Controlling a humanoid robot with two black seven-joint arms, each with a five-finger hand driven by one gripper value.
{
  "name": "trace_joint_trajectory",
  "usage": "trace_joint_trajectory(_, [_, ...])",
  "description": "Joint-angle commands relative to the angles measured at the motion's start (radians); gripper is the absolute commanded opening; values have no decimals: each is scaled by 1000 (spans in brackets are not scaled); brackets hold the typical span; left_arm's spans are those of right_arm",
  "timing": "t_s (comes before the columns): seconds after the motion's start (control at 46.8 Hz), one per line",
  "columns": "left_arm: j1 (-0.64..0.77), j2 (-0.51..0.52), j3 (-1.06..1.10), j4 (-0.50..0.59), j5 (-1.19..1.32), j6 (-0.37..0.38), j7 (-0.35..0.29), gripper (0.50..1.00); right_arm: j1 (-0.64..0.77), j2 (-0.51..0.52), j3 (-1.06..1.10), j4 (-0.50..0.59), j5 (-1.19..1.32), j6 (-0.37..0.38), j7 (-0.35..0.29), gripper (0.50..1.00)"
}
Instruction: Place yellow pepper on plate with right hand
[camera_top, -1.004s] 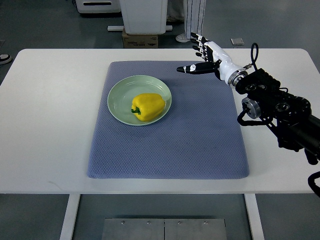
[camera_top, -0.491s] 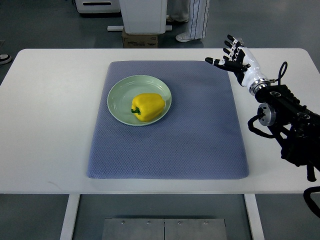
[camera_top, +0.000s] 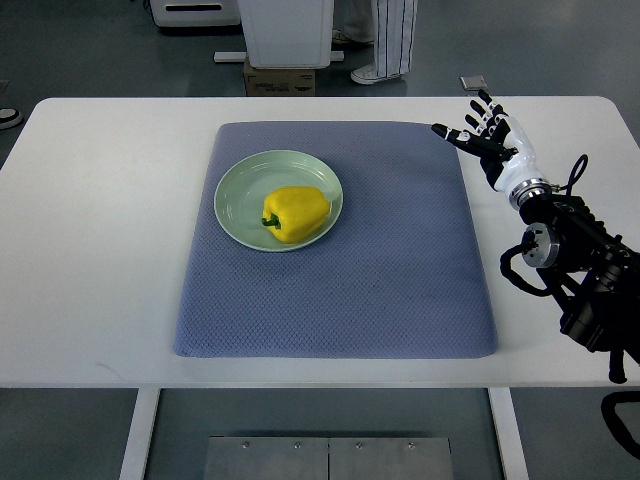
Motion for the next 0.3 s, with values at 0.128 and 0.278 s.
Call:
trace_joint_trajectory(0.128, [0,0,0,1,0,0,0,1000,-3,2,0,0,0,-1,0,1000])
trace_joint_trajectory(0.278, [0,0,0,-1,-1,0,0,1000,-9,2,0,0,0,1,3,1000])
